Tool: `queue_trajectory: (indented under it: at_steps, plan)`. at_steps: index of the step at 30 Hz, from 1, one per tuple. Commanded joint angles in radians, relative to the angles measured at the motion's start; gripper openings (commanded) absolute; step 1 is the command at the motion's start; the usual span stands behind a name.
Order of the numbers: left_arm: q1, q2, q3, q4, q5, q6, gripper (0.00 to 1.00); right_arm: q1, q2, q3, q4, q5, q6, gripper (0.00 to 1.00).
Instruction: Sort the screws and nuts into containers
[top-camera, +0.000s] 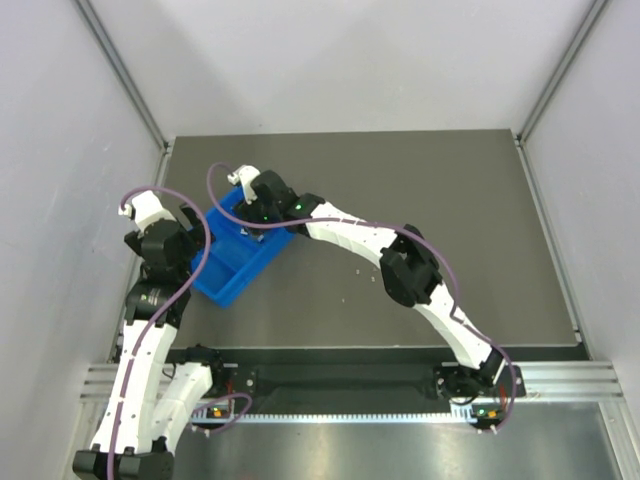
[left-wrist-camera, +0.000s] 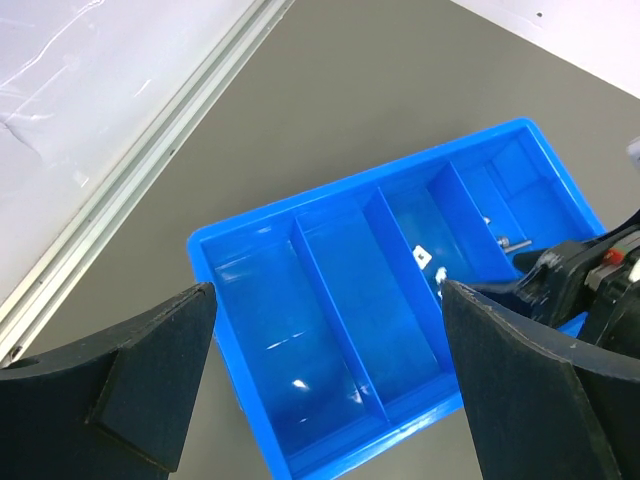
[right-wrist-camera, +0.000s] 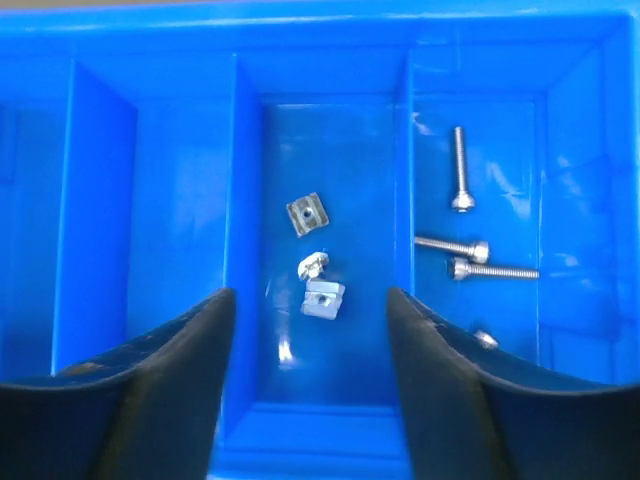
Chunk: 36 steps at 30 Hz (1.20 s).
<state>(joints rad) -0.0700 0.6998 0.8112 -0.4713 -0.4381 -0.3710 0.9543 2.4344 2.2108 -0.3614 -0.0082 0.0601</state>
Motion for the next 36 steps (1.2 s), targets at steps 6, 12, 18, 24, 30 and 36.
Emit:
queue_trajectory:
  at_steps: [6,12,18,24,30,36]
  plan:
    - [0.004,-0.013,-0.004,0.048,-0.008,0.007,0.99,-0.046,-0.245,-0.006,-0.059,0.002,-0.042,0.90]
    - [0.004,-0.008,-0.006,0.049,-0.005,0.010,0.99,-0.274,-0.552,-0.377,-0.036,-0.024,0.059,0.89]
    - [0.004,0.001,-0.004,0.051,-0.004,0.014,0.99,-0.422,-0.683,-0.690,-0.059,0.224,0.121,0.85]
    - [0.004,0.009,-0.003,0.051,0.006,0.012,0.99,-0.456,-0.669,-0.865,0.065,0.154,0.029,0.85]
    - [0.004,0.007,-0.003,0.046,0.002,0.010,0.99,-0.493,-0.565,-0.858,0.075,0.111,0.000,0.79]
    - [0.006,0.012,-0.003,0.046,-0.004,0.010,0.99,-0.494,-0.489,-0.835,0.090,0.080,-0.011,0.74]
